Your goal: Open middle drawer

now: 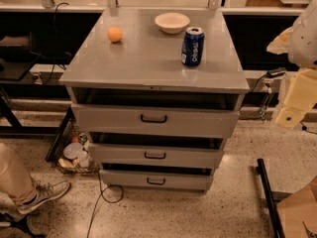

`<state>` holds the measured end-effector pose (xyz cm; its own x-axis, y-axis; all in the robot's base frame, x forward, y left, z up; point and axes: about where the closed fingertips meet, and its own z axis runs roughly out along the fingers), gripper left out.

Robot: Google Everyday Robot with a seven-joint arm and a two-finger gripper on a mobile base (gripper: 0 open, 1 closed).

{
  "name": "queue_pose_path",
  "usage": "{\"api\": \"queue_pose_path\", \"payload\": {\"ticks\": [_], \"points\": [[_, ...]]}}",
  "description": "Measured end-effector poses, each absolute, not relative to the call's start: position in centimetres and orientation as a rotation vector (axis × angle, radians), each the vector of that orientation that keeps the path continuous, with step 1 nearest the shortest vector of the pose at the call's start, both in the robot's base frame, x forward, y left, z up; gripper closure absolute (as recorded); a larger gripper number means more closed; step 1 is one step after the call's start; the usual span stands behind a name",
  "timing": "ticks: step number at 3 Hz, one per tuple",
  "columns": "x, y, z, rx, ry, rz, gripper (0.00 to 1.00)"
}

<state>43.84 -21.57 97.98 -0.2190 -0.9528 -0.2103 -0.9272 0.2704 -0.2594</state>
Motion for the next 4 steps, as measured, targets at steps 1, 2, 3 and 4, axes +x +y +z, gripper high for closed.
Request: {"api": "queue_pose_path", "payload": {"ticks": [1, 2, 3, 4], "points": [[43.8, -21.6, 98.0, -1.718, 2.222, -0.111, 0.00], [42.9, -21.0, 95.2, -1.770, 2.165, -0.052, 0.00], [41.3, -19.1, 89.2, -1.853, 2.076, 0.090, 0.00], [39.7, -17.0, 82.3, -1.876, 2.011, 0.273, 0.00]]}}
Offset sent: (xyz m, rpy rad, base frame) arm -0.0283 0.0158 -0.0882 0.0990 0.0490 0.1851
